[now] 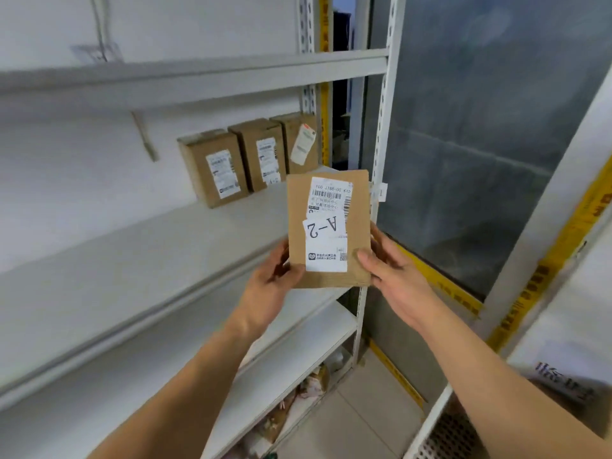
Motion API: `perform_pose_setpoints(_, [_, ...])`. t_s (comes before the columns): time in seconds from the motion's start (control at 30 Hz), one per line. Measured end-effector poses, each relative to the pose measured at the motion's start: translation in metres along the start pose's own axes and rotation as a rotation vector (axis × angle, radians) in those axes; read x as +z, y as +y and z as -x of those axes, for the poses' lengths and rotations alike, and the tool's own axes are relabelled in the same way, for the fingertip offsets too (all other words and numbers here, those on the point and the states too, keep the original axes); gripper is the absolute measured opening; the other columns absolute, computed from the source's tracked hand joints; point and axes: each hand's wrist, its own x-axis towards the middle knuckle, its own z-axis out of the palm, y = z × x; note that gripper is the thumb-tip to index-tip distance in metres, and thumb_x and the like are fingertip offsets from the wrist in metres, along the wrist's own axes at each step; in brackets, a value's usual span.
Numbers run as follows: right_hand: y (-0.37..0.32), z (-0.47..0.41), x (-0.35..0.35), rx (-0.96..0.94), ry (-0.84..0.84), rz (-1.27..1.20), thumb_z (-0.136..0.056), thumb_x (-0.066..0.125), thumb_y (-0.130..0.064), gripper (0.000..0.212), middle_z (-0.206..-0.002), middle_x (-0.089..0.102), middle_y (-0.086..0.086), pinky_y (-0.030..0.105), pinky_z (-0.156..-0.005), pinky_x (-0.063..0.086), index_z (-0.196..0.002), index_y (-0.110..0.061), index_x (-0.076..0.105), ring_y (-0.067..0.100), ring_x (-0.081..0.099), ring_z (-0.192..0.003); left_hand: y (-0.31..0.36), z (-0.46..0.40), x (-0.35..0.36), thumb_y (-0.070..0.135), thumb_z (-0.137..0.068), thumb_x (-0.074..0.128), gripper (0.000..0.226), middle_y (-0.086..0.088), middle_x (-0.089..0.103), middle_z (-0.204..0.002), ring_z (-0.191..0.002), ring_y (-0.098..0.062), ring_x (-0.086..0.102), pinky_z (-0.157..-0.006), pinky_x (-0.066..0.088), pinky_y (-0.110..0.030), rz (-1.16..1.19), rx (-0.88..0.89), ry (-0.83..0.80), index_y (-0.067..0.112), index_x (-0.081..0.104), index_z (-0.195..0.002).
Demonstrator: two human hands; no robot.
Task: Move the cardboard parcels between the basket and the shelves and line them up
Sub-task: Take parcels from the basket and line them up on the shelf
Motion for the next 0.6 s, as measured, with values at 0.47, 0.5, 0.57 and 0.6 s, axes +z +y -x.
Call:
perform_pose_setpoints(0.47, [0.007, -0.114, 0.209, -0.102, -0.195, 0.303, -0.105, 0.064, -0.031, 0.044, -0.129, 0.069, -0.027, 0.014, -0.091, 0.049, -0.143, -0.052, 0.054, -0.011, 0.065, -0.112, -0.015, 0.007, -0.198, 0.015, -0.1, 0.065, 0.069, 0.017, 0.062, -0.144, -0.129, -0.014, 0.064, -0.108, 0.053, -0.051, -0.228, 0.059, 0.34, 0.046, 0.039, -0.155])
perform_pose_setpoints(0.5, [0.011, -0.125, 0.22, -0.103, -0.213, 0.323, -0.105, 0.063, -0.031, 0.042, -0.129, 0.069, -0.026, 0.015, -0.091, 0.049, -0.141, -0.052, 0.054, -0.01, 0.065, -0.111, -0.018, 0.006, -0.207, 0.014, -0.099, 0.066, 0.071, 0.02, 0.062, -0.143, -0.128, -0.012, 0.064, -0.107, 0.054, -0.049, -0.245, 0.042, 0.37, 0.049, 0.038, -0.154])
perform_pose_setpoints(0.57, [0.019, -0.146, 0.237, -0.108, -0.255, 0.379, -0.105, 0.063, -0.034, 0.043, -0.132, 0.068, -0.025, 0.021, -0.097, 0.051, -0.146, -0.047, 0.054, -0.005, 0.065, -0.116, -0.024, 0.003, -0.221, 0.012, -0.098, 0.067, 0.074, 0.028, 0.062, -0.14, -0.126, -0.007, 0.064, -0.106, 0.056, -0.042, -0.279, 0.009, 0.428, 0.053, 0.038, -0.153])
perform_pose_setpoints(0.6, [0.023, -0.159, 0.246, -0.114, -0.282, 0.403, -0.105, 0.063, -0.035, 0.046, -0.135, 0.067, -0.024, 0.024, -0.101, 0.052, -0.149, -0.045, 0.053, -0.002, 0.064, -0.12, -0.026, -0.001, -0.228, 0.011, -0.097, 0.068, 0.076, 0.032, 0.062, -0.137, -0.126, -0.005, 0.065, -0.105, 0.056, -0.039, -0.297, -0.003, 0.457, 0.054, 0.038, -0.152])
